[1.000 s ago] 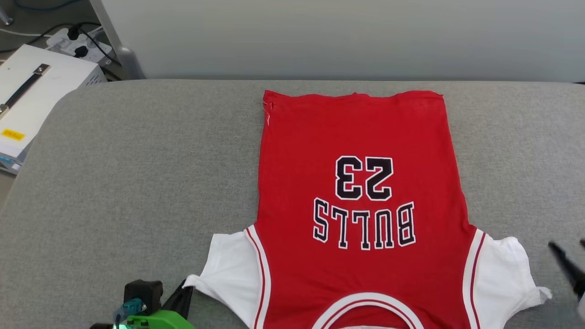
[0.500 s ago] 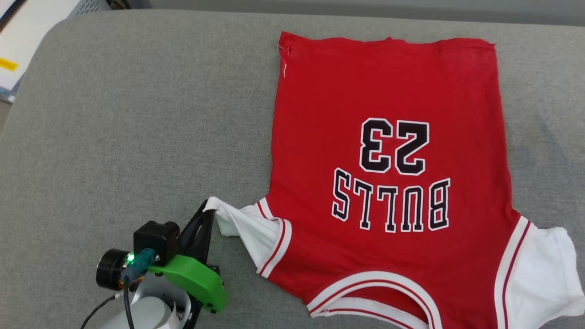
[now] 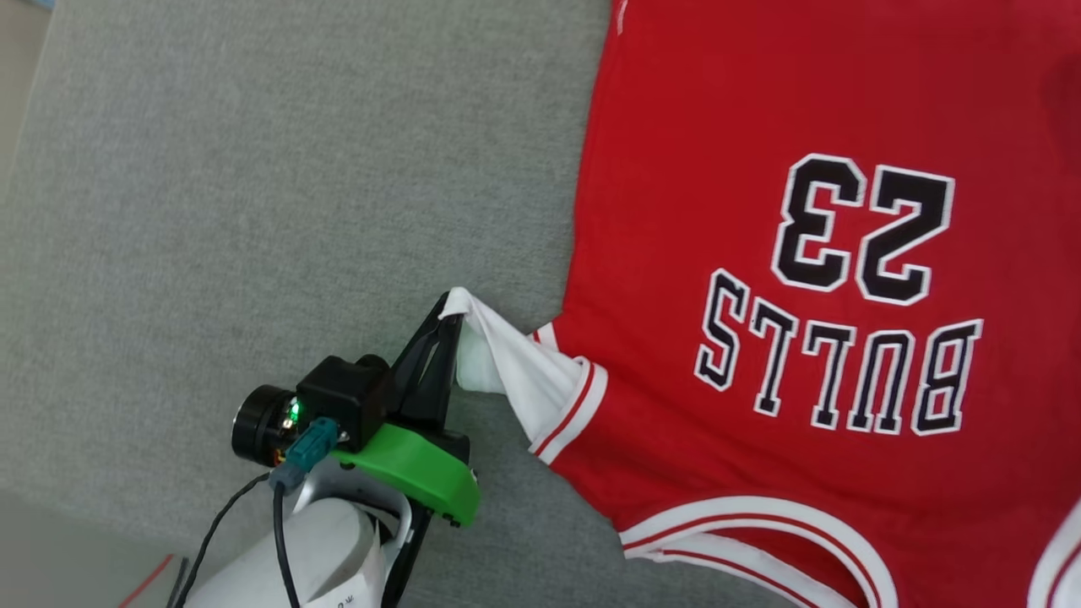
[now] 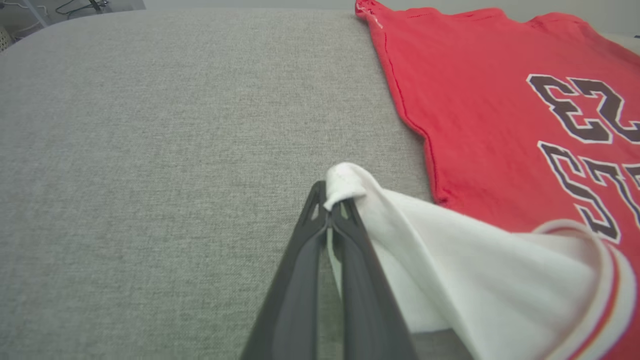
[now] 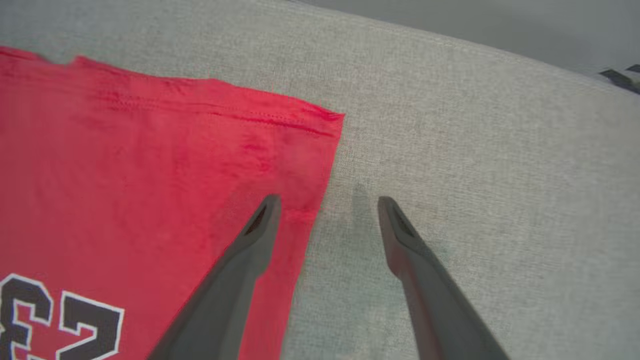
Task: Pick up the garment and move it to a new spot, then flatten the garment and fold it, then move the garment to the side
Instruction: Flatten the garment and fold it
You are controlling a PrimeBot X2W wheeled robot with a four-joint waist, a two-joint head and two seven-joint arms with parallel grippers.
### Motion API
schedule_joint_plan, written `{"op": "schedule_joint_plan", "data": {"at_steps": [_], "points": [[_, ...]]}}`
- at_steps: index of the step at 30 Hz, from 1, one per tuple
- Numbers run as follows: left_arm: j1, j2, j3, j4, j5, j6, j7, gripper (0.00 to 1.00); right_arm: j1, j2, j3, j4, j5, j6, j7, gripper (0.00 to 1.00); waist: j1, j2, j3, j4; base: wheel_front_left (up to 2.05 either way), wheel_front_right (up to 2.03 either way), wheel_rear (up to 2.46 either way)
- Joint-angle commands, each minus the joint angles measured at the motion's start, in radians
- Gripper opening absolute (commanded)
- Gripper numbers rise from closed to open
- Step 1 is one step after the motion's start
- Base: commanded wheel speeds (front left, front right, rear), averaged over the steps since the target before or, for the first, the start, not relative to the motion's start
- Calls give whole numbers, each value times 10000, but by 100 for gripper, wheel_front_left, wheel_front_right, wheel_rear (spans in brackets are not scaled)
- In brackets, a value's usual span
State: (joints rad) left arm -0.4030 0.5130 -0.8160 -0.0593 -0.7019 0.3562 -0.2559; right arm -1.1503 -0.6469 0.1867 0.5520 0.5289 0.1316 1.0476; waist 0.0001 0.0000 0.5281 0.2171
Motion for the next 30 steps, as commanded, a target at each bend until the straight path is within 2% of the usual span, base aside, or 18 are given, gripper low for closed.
{"op": "schedule_joint_plan", "data": {"at_steps": [1,5,11,12,21,30], "points": [[-200,-110,45,30,178,-63,-56,0,-58,114,-65,185,-63,-9,-8,100,-1,0,896,856,0,0,0],[-196,-401,188,200,343,-275,-57,0,478,160,-74,712,-134,-9,-115,100,-1,0,972,978,0,0,0],[-117,-705,478,572,556,-642,-58,0,1617,-358,150,796,457,-9,172,100,-1,0,774,970,0,0,0],[-78,-730,552,635,593,-694,-58,0,1708,-442,120,704,563,-9,90,0,-1,0,697,932,0,0,0],[659,-694,1029,1148,661,-1007,-58,0,1793,-442,99,-8,1024,-9,-1546,0,-1,0,-700,338,0,0,0],[1738,-302,1306,1328,421,-915,-56,0,3789,-1988,1296,-1619,2243,-9,-2343,0,-1,0,-2633,-487,0,0,0]]}}
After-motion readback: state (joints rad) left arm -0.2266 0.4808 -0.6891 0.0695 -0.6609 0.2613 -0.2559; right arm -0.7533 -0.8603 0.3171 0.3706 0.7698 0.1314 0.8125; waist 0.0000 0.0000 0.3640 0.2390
